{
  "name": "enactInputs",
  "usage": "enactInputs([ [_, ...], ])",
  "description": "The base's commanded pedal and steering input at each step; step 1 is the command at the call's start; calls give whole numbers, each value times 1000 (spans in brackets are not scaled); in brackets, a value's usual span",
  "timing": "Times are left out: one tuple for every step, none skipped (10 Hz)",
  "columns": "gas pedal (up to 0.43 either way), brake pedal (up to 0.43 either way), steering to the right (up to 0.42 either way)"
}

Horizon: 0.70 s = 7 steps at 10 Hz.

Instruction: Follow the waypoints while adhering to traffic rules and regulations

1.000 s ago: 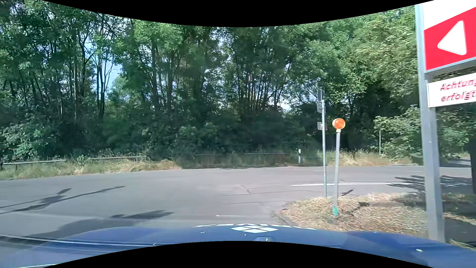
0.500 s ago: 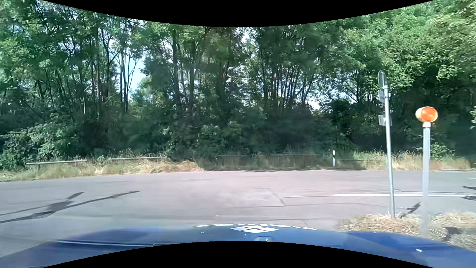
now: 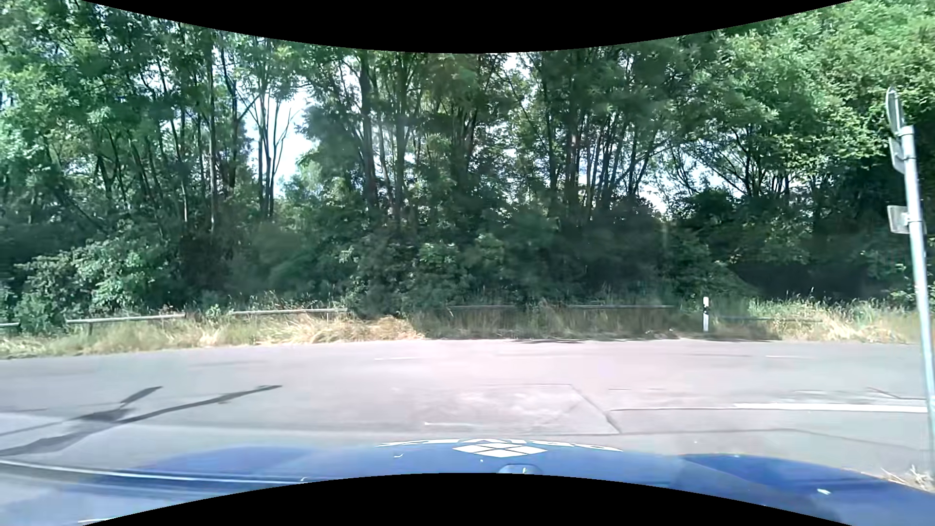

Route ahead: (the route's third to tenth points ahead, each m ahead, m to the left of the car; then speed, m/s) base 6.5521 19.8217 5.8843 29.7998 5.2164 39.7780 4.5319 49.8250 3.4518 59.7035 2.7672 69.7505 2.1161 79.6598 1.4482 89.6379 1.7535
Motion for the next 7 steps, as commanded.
enactInputs([
  [0, 207, -143],
  [0, 207, -130],
  [0, 195, -115],
  [0, 183, -104],
  [0, 165, -93],
  [0, 152, -84],
  [0, 152, -75],
])
